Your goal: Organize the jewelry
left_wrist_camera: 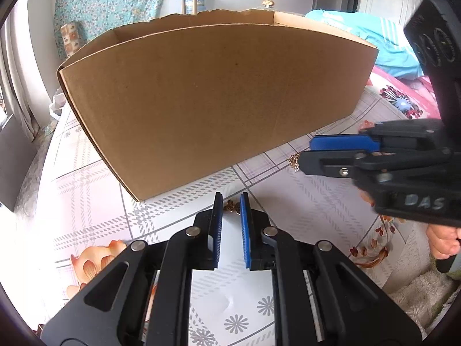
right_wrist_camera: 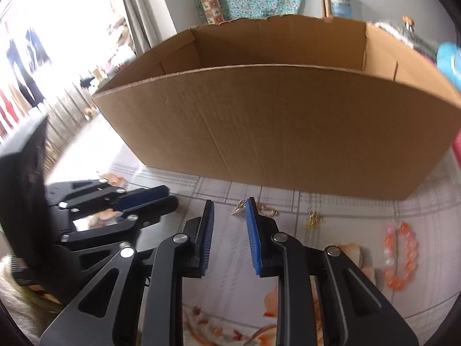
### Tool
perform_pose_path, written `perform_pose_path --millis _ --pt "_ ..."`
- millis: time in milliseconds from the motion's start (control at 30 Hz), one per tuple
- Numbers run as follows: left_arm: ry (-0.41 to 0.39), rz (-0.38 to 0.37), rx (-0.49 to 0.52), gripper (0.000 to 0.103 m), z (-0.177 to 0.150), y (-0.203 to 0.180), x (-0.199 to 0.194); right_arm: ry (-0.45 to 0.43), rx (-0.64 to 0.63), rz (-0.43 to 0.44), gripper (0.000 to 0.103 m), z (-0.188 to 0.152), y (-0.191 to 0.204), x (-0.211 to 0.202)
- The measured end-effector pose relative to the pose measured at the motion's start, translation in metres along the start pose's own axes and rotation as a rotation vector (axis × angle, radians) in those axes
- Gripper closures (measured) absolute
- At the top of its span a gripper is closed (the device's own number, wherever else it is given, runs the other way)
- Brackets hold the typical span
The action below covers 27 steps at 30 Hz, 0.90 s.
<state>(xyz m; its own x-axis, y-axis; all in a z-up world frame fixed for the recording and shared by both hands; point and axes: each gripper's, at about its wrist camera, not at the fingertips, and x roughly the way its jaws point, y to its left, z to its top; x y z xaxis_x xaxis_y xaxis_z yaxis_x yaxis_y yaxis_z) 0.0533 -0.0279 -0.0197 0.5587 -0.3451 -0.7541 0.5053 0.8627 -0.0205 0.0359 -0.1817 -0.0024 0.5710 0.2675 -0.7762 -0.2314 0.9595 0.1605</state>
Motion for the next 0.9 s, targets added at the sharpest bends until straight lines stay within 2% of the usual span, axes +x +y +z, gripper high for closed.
perform_pose_path --millis 133,400,500,767,900 --pt "-0.012 -0.013 -0.015 0.092 -0.003 0.003 -0.002 0.012 -0.041 -0.056 0.08 0.002 0.007 0.008" --pt "-0.022 -0.042 -0.036 0.092 -0.006 0.012 -0.005 0.051 -0.1 -0.115 0.097 -0.001 0.015 0.016" --pt "-0.024 -0.05 -0.043 0.092 -0.007 0.014 -0.006 0.053 -0.099 -0.114 0.099 -0.001 0.016 0.013" --pt "-0.026 -0.069 -0.059 0.092 -0.008 0.02 -0.007 0.017 -0.026 -0.06 0.1 -0.001 0.009 -0.012" --pt "-0.026 -0.071 -0.062 0.092 -0.008 0.021 -0.008 -0.021 0.098 0.051 0.1 0.006 -0.01 -0.032"
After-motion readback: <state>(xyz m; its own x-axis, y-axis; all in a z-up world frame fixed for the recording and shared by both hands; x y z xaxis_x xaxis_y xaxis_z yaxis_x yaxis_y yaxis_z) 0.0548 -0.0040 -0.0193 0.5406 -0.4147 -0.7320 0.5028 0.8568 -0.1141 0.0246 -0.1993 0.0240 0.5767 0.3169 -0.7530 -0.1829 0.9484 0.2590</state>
